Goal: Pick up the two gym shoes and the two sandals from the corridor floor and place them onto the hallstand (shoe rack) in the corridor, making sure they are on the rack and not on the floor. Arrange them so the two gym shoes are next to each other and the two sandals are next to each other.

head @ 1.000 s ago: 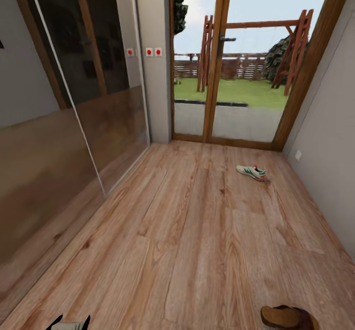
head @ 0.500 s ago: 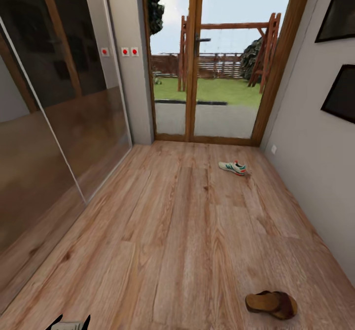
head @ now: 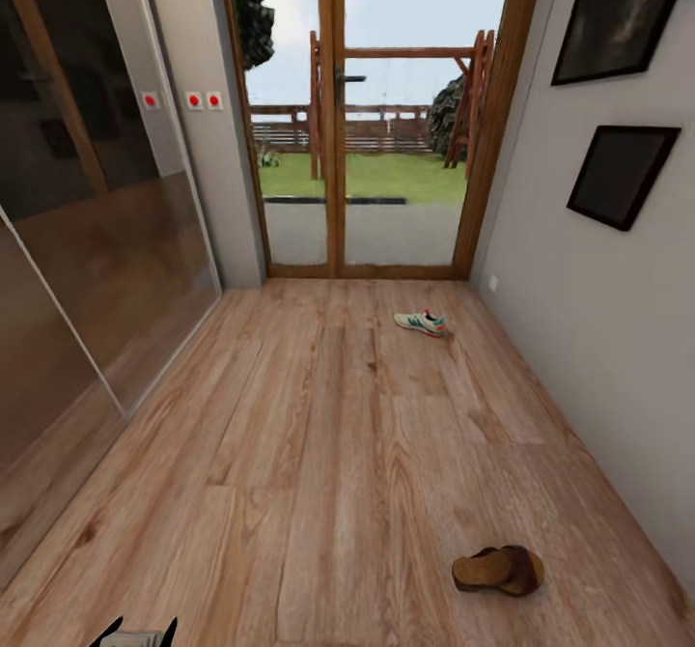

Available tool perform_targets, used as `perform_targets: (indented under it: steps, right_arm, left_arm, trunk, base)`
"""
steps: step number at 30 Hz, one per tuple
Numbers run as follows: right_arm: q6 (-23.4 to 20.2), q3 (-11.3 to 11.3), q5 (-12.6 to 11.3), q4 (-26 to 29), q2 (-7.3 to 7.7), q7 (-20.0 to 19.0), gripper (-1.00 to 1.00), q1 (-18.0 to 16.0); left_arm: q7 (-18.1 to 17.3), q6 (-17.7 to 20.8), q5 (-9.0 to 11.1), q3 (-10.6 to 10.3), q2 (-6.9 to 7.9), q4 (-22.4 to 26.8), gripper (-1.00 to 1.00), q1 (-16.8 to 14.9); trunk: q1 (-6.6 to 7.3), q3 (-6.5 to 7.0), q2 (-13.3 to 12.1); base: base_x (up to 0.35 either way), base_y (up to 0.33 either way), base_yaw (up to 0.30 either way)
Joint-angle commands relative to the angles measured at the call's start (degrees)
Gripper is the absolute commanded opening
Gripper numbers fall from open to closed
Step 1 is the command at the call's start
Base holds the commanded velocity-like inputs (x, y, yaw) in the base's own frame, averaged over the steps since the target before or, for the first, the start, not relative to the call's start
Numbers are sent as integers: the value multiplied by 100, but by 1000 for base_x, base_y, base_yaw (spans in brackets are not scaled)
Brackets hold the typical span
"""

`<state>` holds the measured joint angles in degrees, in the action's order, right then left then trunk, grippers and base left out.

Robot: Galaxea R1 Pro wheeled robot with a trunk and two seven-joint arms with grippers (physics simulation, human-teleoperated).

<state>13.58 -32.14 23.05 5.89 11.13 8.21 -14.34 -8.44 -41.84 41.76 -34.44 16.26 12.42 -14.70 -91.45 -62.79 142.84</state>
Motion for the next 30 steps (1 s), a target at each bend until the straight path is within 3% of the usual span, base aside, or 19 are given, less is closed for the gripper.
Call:
perform_targets:
  steps: [1,10,30]
  right_arm:
    - [0,-3,-1,0,-1,0,100,0]
    - [305,-11,-2,-6,-170,4,100,0]
    - [589,-8,4,-34,-215,5,100,1]
  left_arm:
    - [0,0,-1,0,0,0,100,0]
    - [0,0,-2,-7,0,4,100,-3]
    - [0,0,-1,-5,0,5,100,-1]
  trunk:
    - [0,0,0]
    - [0,0,0]
    - [0,-5,0]
  base:
    - [0,0,-251]
    - [0,0,-251]
    - [0,0,-243]
